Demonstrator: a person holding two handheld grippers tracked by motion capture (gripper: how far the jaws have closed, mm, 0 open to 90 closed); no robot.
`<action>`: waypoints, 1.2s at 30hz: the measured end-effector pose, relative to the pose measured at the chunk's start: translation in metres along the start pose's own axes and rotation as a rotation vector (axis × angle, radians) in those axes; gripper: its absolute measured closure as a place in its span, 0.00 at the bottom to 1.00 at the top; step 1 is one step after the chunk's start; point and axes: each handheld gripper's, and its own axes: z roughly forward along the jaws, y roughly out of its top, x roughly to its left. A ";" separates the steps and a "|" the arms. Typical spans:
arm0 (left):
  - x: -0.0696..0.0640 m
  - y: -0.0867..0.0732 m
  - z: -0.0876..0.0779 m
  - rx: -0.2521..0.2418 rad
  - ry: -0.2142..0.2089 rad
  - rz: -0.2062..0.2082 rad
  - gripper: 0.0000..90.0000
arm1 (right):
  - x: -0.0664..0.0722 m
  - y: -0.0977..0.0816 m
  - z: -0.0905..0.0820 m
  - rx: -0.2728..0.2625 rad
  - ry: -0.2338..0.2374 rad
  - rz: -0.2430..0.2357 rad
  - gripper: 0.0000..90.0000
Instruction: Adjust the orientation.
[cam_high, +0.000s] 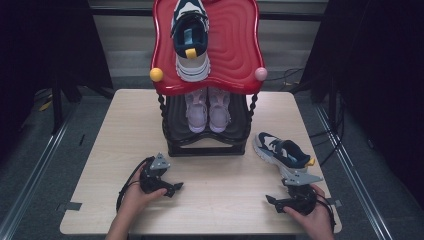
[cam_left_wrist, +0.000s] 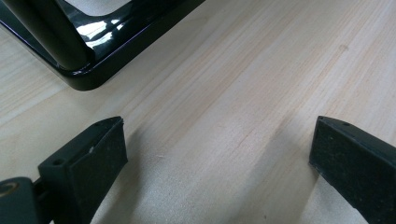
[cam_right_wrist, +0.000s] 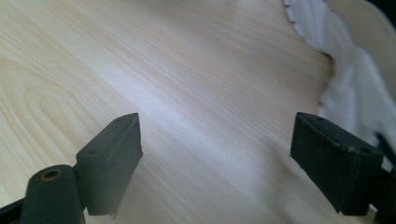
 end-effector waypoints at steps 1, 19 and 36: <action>0.000 0.000 0.000 0.000 0.000 0.000 0.04 | -0.003 -0.002 -0.003 -0.001 0.001 0.002 0.18; 0.000 0.000 0.000 -0.001 0.000 -0.001 0.04 | -0.042 -0.027 -0.026 0.022 -0.092 0.103 0.19; 0.000 0.000 0.000 0.000 0.002 0.001 0.04 | -0.052 -0.016 -0.019 -0.025 -0.116 0.114 0.21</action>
